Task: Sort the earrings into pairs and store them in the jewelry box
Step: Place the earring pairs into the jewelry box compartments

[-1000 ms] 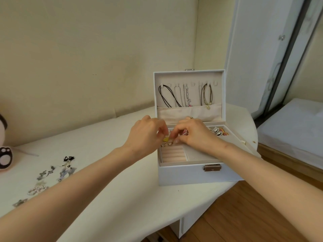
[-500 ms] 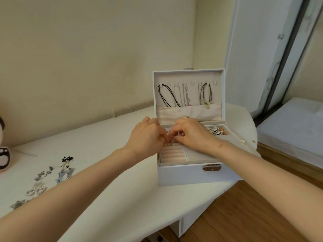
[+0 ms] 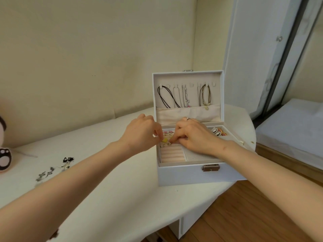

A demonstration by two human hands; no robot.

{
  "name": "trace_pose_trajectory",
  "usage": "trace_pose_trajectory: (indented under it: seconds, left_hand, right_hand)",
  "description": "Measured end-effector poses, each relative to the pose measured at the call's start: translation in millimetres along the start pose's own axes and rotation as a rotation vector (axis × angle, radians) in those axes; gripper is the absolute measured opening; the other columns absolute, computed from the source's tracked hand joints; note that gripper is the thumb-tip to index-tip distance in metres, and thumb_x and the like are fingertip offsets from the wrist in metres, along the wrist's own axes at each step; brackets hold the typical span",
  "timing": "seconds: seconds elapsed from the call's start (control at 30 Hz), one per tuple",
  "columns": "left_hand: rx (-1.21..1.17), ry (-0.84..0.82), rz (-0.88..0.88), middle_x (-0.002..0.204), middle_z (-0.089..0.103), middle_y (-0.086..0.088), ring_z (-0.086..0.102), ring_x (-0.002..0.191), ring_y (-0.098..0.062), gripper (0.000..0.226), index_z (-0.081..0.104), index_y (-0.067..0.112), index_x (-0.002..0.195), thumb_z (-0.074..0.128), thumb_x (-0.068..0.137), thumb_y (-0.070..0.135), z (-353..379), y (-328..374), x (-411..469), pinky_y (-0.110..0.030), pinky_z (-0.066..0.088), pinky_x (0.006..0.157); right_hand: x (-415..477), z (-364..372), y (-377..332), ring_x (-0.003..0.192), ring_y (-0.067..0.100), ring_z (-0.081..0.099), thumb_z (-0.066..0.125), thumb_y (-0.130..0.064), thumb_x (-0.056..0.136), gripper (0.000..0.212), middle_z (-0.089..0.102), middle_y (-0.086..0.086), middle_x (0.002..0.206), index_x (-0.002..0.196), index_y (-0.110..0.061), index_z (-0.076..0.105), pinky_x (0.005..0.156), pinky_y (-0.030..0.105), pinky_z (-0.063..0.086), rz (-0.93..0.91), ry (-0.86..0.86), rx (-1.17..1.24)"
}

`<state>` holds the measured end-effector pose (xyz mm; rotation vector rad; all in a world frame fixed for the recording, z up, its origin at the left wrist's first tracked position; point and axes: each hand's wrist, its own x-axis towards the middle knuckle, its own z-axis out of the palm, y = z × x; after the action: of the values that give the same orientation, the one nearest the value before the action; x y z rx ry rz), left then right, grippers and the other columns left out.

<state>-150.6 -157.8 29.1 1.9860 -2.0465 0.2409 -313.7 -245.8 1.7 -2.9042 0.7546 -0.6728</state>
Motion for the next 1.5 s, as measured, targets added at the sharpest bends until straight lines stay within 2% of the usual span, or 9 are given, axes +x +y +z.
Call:
trace_pose_trajectory:
  seconds: [0.2,0.4,0.57,0.67,0.87,1.1,1.27,1.5]
  left_hand:
    - [0.057,-0.093,-0.047,0.103,0.060,0.000,0.047,0.106,-0.021,0.012,0.070,0.025,0.094,0.063,0.084,0.028,1.5,9.5,6.9,-0.028,0.037,0.075]
    - [0.142,-0.129,-0.120,0.107,0.062,-0.005,0.052,0.106,-0.024,0.024,0.067,0.016,0.103,0.065,0.082,0.028,5.6,15.9,16.2,-0.029,0.038,0.071]
    - [0.189,-0.123,-0.121,0.112,0.059,-0.006,0.050,0.109,-0.025,0.030,0.064,0.014,0.106,0.067,0.081,0.031,8.7,17.7,19.2,-0.030,0.036,0.073]
    - [0.202,-0.113,-0.108,0.112,0.058,-0.006,0.049,0.110,-0.024,0.031,0.064,0.014,0.105,0.067,0.082,0.033,10.0,17.7,19.8,-0.029,0.036,0.073]
    - [0.094,-0.107,-0.147,0.106,0.062,-0.006,0.054,0.103,-0.024,0.026,0.067,0.014,0.095,0.068,0.080,0.035,13.1,16.3,21.0,-0.029,0.036,0.068]
    - [-0.072,-0.066,-0.169,0.099,0.062,-0.003,0.055,0.099,-0.023,0.025,0.068,0.016,0.091,0.068,0.080,0.039,18.1,10.6,15.0,-0.028,0.036,0.068]
    - [-0.025,0.045,-0.082,0.098,0.056,0.001,0.051,0.102,-0.020,0.013,0.066,0.024,0.094,0.063,0.085,0.033,13.4,4.3,6.4,-0.028,0.036,0.071]
    - [0.061,0.075,0.008,0.104,0.056,0.001,0.048,0.105,-0.019,0.018,0.067,0.027,0.100,0.058,0.087,0.035,21.3,9.3,1.6,-0.025,0.031,0.071]
  right_hand:
    - [1.8,-3.1,-2.8,0.082,0.016,0.048,0.061,-0.006,0.080,0.028,0.063,0.001,0.083,0.095,-0.025,0.076,0.080,0.036,0.044,0.056,0.065,0.126]
    - [-1.6,1.8,-5.7,0.087,0.016,0.048,0.064,-0.011,0.082,0.024,0.063,-0.003,0.085,0.093,-0.028,0.076,0.083,0.037,0.044,0.023,0.011,0.104]
    - [-2.0,1.0,-2.9,0.084,0.009,0.046,0.065,-0.012,0.081,0.021,0.058,-0.015,0.081,0.086,-0.029,0.076,0.083,0.036,0.045,0.017,0.025,0.140]
    - [-2.7,0.9,-3.8,0.083,0.012,0.048,0.067,-0.012,0.079,0.018,0.065,-0.008,0.082,0.085,-0.026,0.077,0.080,0.038,0.045,0.020,0.037,0.163]
    - [-2.6,2.1,-3.4,0.086,0.018,0.051,0.062,-0.004,0.080,0.022,0.068,-0.003,0.086,0.087,-0.019,0.077,0.081,0.038,0.046,0.055,0.081,0.162]
    - [-2.8,4.0,-5.5,0.085,0.010,0.043,0.068,-0.025,0.083,0.011,0.063,-0.004,0.087,0.090,-0.026,0.076,0.076,0.028,0.039,0.121,0.070,0.049]
    - [-1.9,4.9,-7.1,0.084,0.010,0.044,0.069,-0.029,0.082,0.012,0.063,-0.004,0.085,0.090,-0.026,0.077,0.074,0.028,0.038,0.124,0.099,0.036]
    - [-2.6,5.8,-9.2,0.081,0.006,0.041,0.071,-0.029,0.081,0.010,0.062,-0.003,0.084,0.088,-0.027,0.077,0.077,0.027,0.037,0.120,0.084,0.062]
